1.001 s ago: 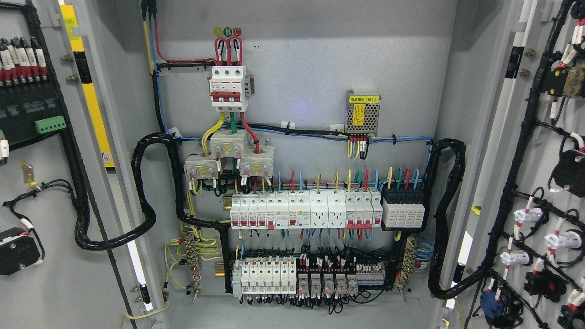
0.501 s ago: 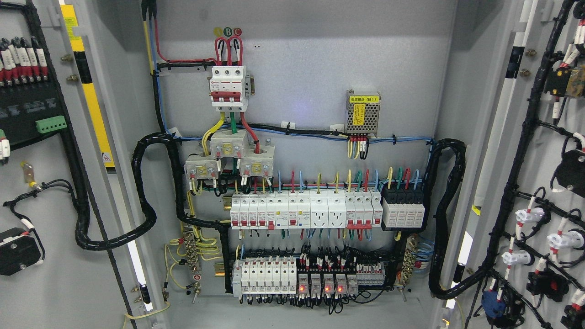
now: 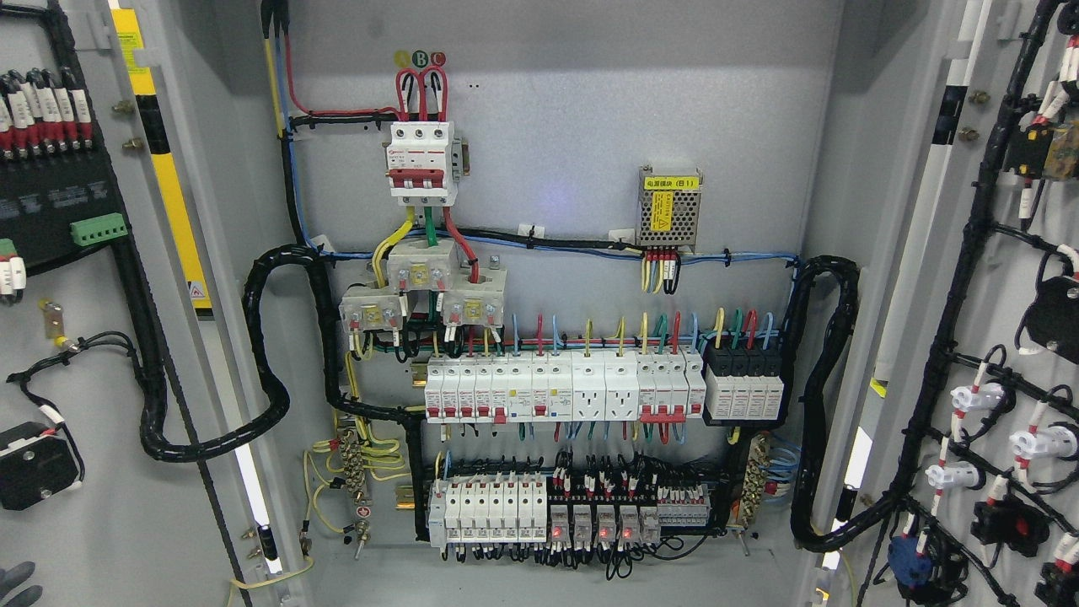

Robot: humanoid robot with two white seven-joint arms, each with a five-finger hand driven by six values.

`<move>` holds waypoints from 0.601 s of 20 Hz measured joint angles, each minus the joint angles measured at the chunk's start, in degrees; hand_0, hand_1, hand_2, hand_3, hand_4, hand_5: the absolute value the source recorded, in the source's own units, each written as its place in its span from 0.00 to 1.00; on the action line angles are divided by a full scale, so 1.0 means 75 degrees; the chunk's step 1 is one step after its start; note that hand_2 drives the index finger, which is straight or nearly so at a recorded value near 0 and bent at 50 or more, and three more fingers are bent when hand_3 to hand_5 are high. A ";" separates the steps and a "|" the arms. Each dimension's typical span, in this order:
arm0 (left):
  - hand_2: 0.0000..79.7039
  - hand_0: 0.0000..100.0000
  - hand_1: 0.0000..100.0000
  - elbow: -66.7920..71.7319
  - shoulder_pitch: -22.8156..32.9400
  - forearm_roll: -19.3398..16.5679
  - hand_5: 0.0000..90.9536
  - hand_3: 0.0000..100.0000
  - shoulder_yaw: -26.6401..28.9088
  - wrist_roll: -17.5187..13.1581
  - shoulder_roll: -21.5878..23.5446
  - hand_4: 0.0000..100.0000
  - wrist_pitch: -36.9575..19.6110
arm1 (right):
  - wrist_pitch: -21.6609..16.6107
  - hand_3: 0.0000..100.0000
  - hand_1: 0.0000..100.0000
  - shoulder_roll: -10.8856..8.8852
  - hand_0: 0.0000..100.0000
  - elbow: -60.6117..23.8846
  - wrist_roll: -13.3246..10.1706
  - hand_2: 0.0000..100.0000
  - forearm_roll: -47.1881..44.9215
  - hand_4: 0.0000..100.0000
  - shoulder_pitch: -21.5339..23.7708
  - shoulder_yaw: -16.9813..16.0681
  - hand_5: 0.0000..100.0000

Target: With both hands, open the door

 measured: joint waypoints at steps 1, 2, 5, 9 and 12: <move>0.00 0.12 0.56 -0.0051 0.0001 -0.0075 0.00 0.00 -0.0058 0.0007 -0.0044 0.00 0.0008 | -0.0015 0.00 0.50 -0.0038 0.00 -0.0001 -0.0011 0.04 -0.0002 0.00 0.0000 0.0056 0.00; 0.00 0.12 0.56 -0.0107 0.0002 -0.0148 0.00 0.00 -0.0125 0.0023 -0.0091 0.00 0.0013 | -0.0022 0.00 0.50 -0.0076 0.00 -0.0001 -0.0034 0.04 -0.0003 0.00 0.0000 0.0117 0.00; 0.00 0.12 0.56 -0.0279 0.0008 -0.0339 0.00 0.00 -0.0324 0.0293 -0.0232 0.00 0.0038 | -0.0026 0.00 0.50 -0.0223 0.00 -0.0001 -0.0047 0.04 0.0006 0.00 -0.0010 0.0363 0.00; 0.00 0.12 0.56 -0.0513 0.0035 -0.0594 0.00 0.00 -0.0573 0.1135 -0.0371 0.00 0.0013 | 0.0043 0.00 0.50 -0.0417 0.00 0.0017 0.0002 0.04 0.0068 0.00 -0.0024 0.0846 0.00; 0.00 0.12 0.56 -0.0654 0.0083 -0.0784 0.00 0.00 -0.0815 0.1413 -0.0481 0.00 -0.0012 | 0.0091 0.00 0.50 -0.0545 0.00 0.0136 0.0018 0.04 0.0288 0.00 -0.0024 0.1313 0.00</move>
